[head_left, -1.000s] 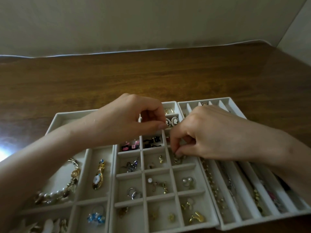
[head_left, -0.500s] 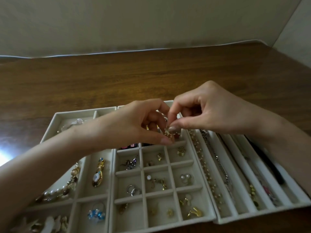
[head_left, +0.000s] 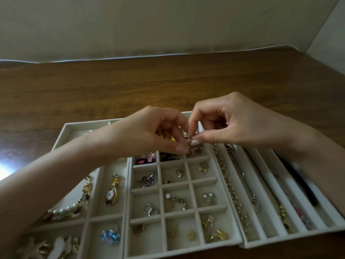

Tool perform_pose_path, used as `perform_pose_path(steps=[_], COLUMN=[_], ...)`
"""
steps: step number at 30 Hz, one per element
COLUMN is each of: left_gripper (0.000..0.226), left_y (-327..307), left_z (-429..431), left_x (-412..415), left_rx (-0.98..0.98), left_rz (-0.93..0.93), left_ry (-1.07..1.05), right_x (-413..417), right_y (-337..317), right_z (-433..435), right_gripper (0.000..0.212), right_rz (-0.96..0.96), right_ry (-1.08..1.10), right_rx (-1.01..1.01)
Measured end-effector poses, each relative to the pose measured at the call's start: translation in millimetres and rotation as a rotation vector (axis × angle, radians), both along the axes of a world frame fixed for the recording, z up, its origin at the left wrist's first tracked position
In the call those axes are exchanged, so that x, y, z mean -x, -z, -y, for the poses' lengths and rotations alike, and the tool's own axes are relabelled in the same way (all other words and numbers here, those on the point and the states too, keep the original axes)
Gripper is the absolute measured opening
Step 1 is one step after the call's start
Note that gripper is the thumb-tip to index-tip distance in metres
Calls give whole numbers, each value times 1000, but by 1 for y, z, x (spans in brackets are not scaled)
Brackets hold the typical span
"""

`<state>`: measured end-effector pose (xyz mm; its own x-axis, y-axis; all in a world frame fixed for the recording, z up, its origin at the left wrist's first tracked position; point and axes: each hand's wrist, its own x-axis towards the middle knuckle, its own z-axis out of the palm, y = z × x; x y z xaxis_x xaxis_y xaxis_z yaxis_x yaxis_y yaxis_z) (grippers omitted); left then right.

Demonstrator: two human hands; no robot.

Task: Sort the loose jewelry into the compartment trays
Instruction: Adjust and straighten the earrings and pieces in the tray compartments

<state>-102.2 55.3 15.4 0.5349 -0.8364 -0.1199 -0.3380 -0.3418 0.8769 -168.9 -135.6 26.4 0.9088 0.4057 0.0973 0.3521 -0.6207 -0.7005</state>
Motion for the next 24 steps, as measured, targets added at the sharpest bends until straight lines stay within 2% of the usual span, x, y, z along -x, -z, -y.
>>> perform_pose_path(steps=[5, 12, 17, 21, 24], left_gripper=[27, 13, 22, 16, 13], left_y=[0, -2, -3, -2, -1], left_z=[-3, -3, -1, -1, 0], left_x=[-7, -6, -4, -3, -4], left_rx=[-4, -17, 0, 21, 21], left_rz=[39, 92, 100, 104, 129], left_ry=[-86, -92, -94, -93, -71], right_x=[5, 15, 13, 9, 4], right_y=[-1, 1, 6, -1, -3], right_z=[-1, -14, -16, -7, -2], right_gripper=[10, 12, 4, 5, 5], right_rz=[-93, 57, 110, 41, 34], right_ry=[-101, -136, -140, -107, -31], right_rx=[357, 582, 563, 316, 206])
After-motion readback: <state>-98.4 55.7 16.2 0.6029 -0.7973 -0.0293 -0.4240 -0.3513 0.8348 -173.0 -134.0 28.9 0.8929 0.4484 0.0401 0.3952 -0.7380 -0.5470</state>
